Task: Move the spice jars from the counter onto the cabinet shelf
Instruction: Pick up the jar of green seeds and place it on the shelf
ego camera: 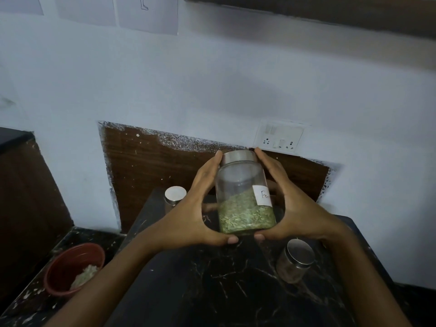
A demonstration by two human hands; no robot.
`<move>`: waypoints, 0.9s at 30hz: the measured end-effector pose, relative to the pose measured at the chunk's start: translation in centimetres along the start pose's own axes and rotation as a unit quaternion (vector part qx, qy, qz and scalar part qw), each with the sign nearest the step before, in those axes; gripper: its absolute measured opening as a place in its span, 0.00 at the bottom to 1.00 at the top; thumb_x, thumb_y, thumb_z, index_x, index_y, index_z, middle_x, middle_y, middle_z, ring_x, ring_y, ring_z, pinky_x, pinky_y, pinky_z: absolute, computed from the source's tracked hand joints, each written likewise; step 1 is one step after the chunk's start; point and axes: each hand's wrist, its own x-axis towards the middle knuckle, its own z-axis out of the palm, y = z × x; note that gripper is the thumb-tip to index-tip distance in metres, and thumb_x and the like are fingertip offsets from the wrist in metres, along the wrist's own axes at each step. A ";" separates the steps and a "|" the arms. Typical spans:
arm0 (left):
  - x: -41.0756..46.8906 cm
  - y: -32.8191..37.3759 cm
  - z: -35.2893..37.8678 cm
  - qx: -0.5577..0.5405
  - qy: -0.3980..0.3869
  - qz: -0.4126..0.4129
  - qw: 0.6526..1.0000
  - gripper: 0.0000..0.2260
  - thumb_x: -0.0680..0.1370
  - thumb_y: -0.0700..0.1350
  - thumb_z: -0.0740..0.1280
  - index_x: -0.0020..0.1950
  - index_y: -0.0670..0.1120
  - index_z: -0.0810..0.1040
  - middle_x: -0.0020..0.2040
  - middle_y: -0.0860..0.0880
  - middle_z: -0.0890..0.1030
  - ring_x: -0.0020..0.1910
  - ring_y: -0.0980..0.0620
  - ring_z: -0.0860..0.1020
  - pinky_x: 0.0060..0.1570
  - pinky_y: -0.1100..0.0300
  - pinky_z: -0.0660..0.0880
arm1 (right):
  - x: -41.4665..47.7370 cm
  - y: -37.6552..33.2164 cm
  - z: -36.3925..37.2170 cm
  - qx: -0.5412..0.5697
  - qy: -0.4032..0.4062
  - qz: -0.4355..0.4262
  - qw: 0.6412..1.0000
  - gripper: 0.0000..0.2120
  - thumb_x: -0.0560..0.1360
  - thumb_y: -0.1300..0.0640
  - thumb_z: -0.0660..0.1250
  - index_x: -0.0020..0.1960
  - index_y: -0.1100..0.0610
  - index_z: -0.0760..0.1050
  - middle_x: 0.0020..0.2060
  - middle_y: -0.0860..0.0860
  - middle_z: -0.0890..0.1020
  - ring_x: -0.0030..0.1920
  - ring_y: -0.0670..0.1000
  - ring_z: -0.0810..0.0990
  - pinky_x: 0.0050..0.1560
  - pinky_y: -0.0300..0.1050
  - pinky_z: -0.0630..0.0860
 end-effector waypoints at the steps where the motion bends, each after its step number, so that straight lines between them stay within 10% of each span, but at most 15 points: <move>1: 0.1 0.1 0.0 0.025 0.000 0.000 1.000 0.58 0.61 0.47 0.79 0.75 0.60 0.39 0.74 0.67 0.44 0.75 0.59 0.51 0.64 0.62 0.70 | 0.0 0.0 0.1 -0.010 0.008 -0.003 1.000 0.61 0.56 0.59 0.80 0.74 0.38 0.42 0.70 0.33 0.50 0.68 0.35 0.62 0.58 0.27 0.68; 8: 0.8 0.6 0.4 0.102 0.026 0.019 0.994 0.55 0.61 0.45 0.80 0.76 0.56 0.45 0.73 0.56 0.51 0.72 0.62 0.57 0.57 0.64 0.75 | -0.1 0.1 -0.1 -0.046 0.005 -0.008 0.999 0.64 0.55 0.54 0.81 0.73 0.39 0.38 0.69 0.30 0.45 0.66 0.27 0.53 0.58 0.23 0.65; 15: 0.7 0.7 0.3 -0.023 -0.009 0.002 1.000 0.54 0.63 0.38 0.79 0.77 0.56 0.46 0.75 0.62 0.50 0.75 0.54 0.57 0.56 0.48 0.77 | -1.3 0.3 -1.8 0.094 -0.039 0.051 0.993 0.62 0.56 0.64 0.80 0.73 0.34 0.43 0.65 0.42 0.73 0.61 0.58 0.77 0.55 0.63 0.76; 19: 1.2 1.1 0.1 -0.004 -0.047 -0.030 0.998 0.56 0.63 0.37 0.79 0.72 0.64 0.41 0.75 0.65 0.46 0.71 0.63 0.63 0.45 0.62 0.79 | -1.3 -0.5 -1.5 0.026 0.009 0.026 0.999 0.62 0.55 0.59 0.81 0.73 0.35 0.44 0.70 0.35 0.56 0.59 0.44 0.74 0.55 0.51 0.78; 27: 1.9 1.6 0.2 -0.033 -0.071 -0.043 0.996 0.57 0.62 0.34 0.79 0.71 0.68 0.42 0.72 0.71 0.49 0.67 0.63 0.69 0.44 0.59 0.80 | -2.3 -0.9 -1.5 -0.016 0.034 0.028 0.999 0.63 0.56 0.57 0.82 0.73 0.35 0.41 0.69 0.29 0.50 0.61 0.33 0.67 0.54 0.33 0.75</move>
